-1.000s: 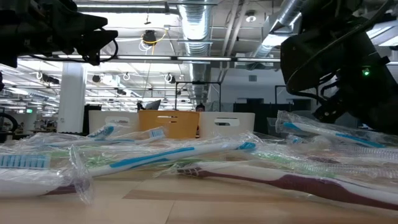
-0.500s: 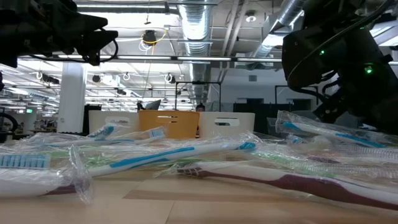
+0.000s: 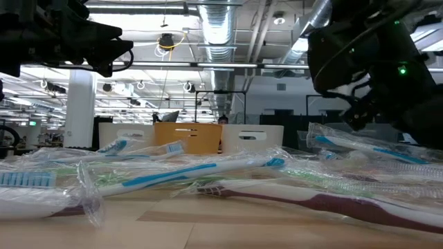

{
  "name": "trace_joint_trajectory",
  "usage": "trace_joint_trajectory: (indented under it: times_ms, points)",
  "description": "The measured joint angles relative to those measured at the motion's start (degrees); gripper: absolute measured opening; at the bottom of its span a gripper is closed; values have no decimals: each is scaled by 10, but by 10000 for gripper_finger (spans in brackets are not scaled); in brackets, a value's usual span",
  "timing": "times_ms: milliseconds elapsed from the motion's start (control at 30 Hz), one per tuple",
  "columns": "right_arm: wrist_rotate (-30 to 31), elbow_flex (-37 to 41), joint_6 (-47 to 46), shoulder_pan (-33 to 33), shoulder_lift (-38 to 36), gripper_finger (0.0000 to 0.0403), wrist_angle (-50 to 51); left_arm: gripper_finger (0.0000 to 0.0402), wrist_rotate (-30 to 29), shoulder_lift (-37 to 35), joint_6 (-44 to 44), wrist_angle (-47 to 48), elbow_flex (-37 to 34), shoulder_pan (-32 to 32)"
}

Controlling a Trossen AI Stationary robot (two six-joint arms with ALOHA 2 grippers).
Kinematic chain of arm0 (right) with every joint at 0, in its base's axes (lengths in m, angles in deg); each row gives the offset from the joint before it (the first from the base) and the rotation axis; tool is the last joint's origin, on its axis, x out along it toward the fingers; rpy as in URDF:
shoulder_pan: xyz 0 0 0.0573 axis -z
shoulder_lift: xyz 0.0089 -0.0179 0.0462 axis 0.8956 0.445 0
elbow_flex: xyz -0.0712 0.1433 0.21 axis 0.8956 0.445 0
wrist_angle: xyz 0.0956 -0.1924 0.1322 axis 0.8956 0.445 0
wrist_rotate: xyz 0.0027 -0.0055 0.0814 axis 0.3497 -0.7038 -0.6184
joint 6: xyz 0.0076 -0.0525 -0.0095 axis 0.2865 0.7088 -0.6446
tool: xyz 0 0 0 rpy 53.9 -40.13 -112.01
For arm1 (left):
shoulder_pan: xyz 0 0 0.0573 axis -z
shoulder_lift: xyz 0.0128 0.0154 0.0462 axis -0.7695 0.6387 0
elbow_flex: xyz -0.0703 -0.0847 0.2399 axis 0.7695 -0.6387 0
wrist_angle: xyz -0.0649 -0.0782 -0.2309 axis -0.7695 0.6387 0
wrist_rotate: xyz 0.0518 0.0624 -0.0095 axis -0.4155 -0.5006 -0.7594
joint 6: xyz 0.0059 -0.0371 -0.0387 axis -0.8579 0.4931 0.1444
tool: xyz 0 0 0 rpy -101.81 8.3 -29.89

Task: Pick & Place Toothbrushes
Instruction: Put the white violet toothbrush into the black transparent bin

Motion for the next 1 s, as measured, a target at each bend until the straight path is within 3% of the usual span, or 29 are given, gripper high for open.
trace_joint_trajectory:
  times_ms: [400,467,667,1000]
  points:
    - [10,-148,-44,-41,-1,13,184,172,0,2,0,-3,0,0]
    - [31,-179,-58,-50,-2,13,228,172,0,2,0,-3,0,0]
    - [115,-251,-28,-72,-30,13,229,172,0,2,0,-3,0,0]
    - [312,-269,8,-77,-161,13,226,172,0,9,0,-4,0,0]
